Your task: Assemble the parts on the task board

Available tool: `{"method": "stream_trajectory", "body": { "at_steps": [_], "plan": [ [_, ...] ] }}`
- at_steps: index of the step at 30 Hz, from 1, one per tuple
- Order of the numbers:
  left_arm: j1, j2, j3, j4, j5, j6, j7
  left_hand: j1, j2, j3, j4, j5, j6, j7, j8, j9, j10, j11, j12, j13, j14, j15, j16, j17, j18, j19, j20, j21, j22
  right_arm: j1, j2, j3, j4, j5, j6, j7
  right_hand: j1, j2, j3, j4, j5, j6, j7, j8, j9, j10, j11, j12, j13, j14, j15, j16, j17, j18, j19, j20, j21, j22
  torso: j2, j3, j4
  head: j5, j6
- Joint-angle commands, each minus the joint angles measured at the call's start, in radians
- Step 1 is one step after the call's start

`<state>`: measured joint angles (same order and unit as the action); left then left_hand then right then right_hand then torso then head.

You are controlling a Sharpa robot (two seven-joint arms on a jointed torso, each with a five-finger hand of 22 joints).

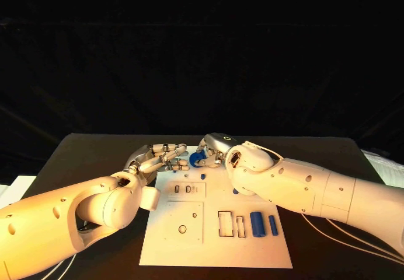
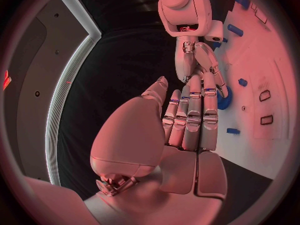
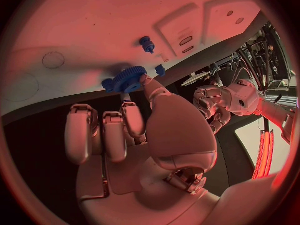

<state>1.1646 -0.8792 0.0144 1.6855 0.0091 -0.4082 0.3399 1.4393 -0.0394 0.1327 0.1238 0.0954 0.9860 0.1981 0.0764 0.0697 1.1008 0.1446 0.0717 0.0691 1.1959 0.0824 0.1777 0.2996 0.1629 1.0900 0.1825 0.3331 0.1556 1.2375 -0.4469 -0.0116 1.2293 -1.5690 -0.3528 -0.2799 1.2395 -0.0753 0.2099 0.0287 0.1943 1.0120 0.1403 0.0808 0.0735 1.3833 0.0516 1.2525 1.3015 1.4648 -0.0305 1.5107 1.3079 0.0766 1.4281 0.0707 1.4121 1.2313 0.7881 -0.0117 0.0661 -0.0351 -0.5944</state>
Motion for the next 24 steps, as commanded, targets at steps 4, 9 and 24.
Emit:
{"method": "stream_trajectory", "body": {
  "at_steps": [4,9,24],
  "plan": [
    [0.001,0.001,0.001,0.002,0.001,0.02,0.005,0.005,0.002,0.007,0.001,-0.002,0.0,0.002,-0.004,-0.001,-0.001,-0.001,-0.004,-0.001,0.002,0.0,-0.007,0.001,0.018,0.002,0.001,0.001,0.001,-0.005,0.001,-0.003,-0.003,-0.049,-0.004,-0.082,-0.007,-0.024,-0.027,0.015,-0.03,-0.071,0.014,-0.02,-0.009,-0.044,0.013,-0.063,-0.049,0.083,0.017,-0.006,0.161,-0.006,-0.005,0.016,-0.011,-0.011,0.0,0.0,0.0001,-0.002,0.001],
    [0.001,0.0,0.001,0.002,0.001,0.02,0.005,0.005,0.002,0.007,0.001,-0.002,0.0,0.002,-0.004,-0.001,-0.001,-0.001,-0.004,-0.001,0.002,0.0,-0.007,0.001,0.018,0.002,0.001,0.001,0.001,-0.005,-0.004,-0.003,-0.003,-0.05,0.002,-0.086,-0.006,-0.025,-0.028,0.016,-0.031,-0.073,0.015,-0.02,-0.009,-0.046,0.014,-0.066,-0.051,0.083,0.017,-0.007,0.161,-0.006,-0.006,0.017,-0.011,-0.011,0.0,0.0006,-0.0002,-0.001,0.0],
    [0.001,0.0,0.001,-0.002,0.001,0.025,0.001,0.002,0.001,0.008,0.001,-0.002,-0.001,0.001,-0.005,-0.001,-0.002,-0.001,-0.004,-0.001,0.002,0.001,-0.008,0.002,0.017,0.002,0.001,0.001,0.001,-0.005,-0.073,0.0,0.069,0.029,-0.139,0.014,0.001,-0.009,-0.031,0.033,0.006,-0.046,0.009,-0.004,-0.001,-0.02,0.009,-0.03,-0.023,0.085,0.015,-0.002,0.169,-0.008,0.001,0.017,-0.004,0.002,-0.001,0.0008,-0.0003,-0.001,0.003]
  ]
}}
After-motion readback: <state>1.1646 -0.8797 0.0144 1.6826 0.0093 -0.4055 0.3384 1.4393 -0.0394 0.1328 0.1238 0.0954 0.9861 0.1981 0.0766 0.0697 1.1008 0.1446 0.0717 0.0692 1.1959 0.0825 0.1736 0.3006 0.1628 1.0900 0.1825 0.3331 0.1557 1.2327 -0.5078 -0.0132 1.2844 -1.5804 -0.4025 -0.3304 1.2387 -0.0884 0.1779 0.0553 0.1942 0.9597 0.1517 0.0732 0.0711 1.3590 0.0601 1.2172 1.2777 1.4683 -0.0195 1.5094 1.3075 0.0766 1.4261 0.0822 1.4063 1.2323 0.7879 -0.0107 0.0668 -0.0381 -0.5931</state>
